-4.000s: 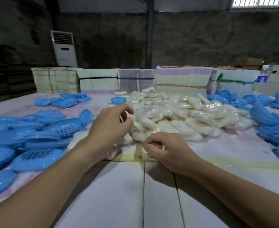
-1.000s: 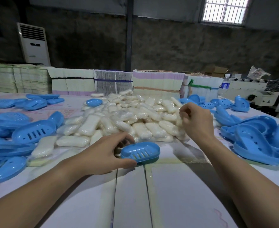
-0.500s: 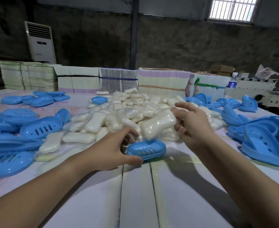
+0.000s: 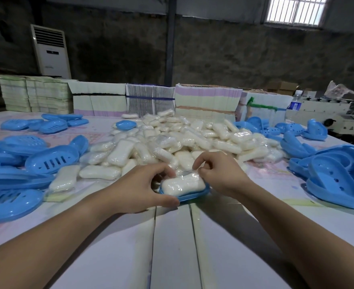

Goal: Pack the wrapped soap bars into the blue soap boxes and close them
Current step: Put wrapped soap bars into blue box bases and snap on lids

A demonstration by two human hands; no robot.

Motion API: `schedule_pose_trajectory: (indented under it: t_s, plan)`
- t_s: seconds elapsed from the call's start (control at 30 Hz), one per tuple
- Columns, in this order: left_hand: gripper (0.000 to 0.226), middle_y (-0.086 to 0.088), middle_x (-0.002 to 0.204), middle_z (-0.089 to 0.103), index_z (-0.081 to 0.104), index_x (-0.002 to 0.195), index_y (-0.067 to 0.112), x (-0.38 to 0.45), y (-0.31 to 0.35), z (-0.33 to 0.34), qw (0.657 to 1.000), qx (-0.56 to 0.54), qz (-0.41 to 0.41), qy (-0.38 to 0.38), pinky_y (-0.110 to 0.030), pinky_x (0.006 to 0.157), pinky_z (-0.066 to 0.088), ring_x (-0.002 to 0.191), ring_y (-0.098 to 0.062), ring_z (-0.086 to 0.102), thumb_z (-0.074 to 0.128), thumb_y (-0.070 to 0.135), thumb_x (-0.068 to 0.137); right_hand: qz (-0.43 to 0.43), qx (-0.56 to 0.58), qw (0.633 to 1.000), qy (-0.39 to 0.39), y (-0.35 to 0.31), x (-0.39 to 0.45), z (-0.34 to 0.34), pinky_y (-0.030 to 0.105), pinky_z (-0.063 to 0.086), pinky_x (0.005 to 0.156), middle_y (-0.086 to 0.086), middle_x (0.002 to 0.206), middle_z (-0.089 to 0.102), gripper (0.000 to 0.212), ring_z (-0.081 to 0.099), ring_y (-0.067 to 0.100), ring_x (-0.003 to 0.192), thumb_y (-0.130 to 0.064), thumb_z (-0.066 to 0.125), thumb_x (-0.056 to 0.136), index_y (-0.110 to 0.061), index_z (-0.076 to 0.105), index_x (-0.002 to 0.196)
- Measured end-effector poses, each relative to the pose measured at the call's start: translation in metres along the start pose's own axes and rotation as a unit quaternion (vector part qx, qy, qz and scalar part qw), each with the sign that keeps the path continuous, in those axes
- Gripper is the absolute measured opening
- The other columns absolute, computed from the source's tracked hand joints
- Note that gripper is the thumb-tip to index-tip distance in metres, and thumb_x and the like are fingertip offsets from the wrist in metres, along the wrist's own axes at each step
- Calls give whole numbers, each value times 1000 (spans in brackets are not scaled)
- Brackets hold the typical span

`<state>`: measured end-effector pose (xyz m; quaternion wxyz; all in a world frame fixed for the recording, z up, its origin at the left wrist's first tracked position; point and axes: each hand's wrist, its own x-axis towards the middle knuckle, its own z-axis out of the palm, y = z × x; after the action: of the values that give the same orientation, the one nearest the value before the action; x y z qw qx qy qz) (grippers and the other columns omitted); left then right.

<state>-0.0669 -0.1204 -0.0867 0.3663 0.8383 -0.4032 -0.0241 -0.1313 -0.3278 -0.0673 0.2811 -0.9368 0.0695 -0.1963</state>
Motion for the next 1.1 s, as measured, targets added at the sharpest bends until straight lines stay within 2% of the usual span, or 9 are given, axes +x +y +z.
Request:
schedule_pose_trajectory:
  t_s: [0.17,0.3,0.37,0.43,0.57,0.77,0.87,0.97,1.1]
  plan:
    - [45,14,101,67,68,103,37,0,-2,-1,1000,14,-5,-4,-35,87,53,93,-7,62,87,47,64,-40,-26,998,-37,7,5,-25,12,38,55,-12,68,66,13,57,-5,63,-20,70,80,-33,69,82]
    - [50,12,102,68,69,105,38,0,-1,-1,1000,10,-13,-13,-38,86,54,93,-9,63,85,53,60,-61,-52,980,-183,10,2,-41,12,44,60,-13,82,69,19,62,2,76,-29,78,75,-39,74,91]
    - [53,11,100,68,69,102,40,-1,1,-2,1000,0,-17,-14,-40,83,56,90,-10,64,80,59,53,-68,-63,980,-177,11,2,-39,20,49,67,-9,86,70,21,63,10,81,-30,79,75,-44,72,88]
    - [51,11,99,70,69,102,40,0,0,-2,1000,-11,-19,-16,-40,84,56,90,-9,65,84,53,55,-72,-53,983,-162,10,3,-37,23,49,72,-7,91,71,22,62,12,85,-30,79,75,-46,71,87]
    - [53,16,105,69,66,112,35,1,-2,-2,999,-26,-21,-12,-31,90,53,96,-4,64,92,32,66,-85,-53,981,-169,9,3,-33,19,46,68,-11,89,69,25,61,10,83,-29,79,78,-50,67,85]
    - [57,14,110,69,63,118,31,0,-1,-3,999,-37,-19,-24,-29,92,52,101,-7,63,91,23,69,-95,-56,977,-180,12,5,-33,14,41,63,-28,76,65,22,59,-4,77,-28,80,76,-44,74,90]
    - [56,14,112,69,61,120,29,-1,-1,-3,999,-38,-16,-30,-25,93,51,102,-3,62,89,20,73,-100,-62,978,-172,13,6,-33,13,41,63,-27,73,65,21,58,-4,75,-31,81,74,-41,75,92]
    - [54,15,116,66,58,123,33,-1,-2,-1,999,-31,-9,-39,-22,94,50,105,-2,61,85,21,77,-96,-38,978,-181,15,6,-38,13,44,66,-24,83,70,16,61,-4,83,-33,77,77,-36,77,93]
    - [52,18,116,66,57,120,41,1,-7,4,999,-15,3,-34,-26,97,50,107,-3,61,84,30,78,-80,7,993,-89,20,9,-49,7,41,60,-25,71,69,7,60,-9,70,-25,74,82,-27,78,87]
